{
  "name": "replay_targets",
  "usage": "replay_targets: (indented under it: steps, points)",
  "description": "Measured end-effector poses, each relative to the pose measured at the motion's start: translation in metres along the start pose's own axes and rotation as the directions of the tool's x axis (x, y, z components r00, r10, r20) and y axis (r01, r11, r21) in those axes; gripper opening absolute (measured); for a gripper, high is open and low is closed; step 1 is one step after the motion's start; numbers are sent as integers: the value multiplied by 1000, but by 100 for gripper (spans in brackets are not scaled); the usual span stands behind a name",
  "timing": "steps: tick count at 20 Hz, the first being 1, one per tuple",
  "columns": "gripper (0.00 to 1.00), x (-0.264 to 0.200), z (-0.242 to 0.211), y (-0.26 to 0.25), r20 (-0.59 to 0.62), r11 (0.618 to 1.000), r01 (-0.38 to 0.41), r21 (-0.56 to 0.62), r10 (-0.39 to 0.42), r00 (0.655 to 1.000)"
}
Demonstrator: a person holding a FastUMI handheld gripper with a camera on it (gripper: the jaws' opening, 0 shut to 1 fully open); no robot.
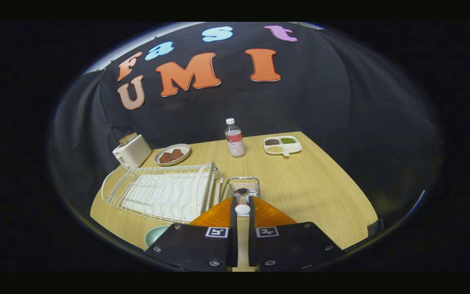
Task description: Take the plate from the dish rack, then take the spoon from the basket and place it into the plate.
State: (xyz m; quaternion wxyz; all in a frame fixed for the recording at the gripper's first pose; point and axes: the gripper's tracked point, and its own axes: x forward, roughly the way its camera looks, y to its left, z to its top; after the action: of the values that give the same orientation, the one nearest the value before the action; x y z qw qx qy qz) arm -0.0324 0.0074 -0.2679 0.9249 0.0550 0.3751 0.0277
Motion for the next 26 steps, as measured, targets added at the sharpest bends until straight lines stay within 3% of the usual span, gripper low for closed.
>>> replay_targets:
  steps: [10,14,18,26]
  points:
    - [10,-63,-1,27,33,993,-118,7,118,993]
    - [10,-84,-5,44,61,980,-192,-56,195,979]
    - [10,-99,-17,64,47,952,-270,-141,279,959]
    - [10,-94,-73,113,-69,862,-462,-208,458,886]
